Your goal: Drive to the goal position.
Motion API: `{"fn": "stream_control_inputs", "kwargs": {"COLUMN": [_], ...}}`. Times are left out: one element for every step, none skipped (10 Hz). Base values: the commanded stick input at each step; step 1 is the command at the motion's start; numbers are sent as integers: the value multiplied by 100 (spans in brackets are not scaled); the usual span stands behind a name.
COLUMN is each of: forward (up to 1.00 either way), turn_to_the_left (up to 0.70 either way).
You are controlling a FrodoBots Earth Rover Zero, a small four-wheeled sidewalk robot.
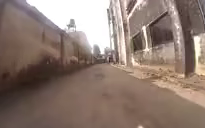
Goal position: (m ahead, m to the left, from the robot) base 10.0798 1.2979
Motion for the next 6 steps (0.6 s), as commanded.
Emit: {"fn": "stream_control_inputs", "kwargs": {"forward": [70, 70, 70, 70, 70, 70], "turn_to_the_left": [0, 0, -2, -6, -20, -30]}}
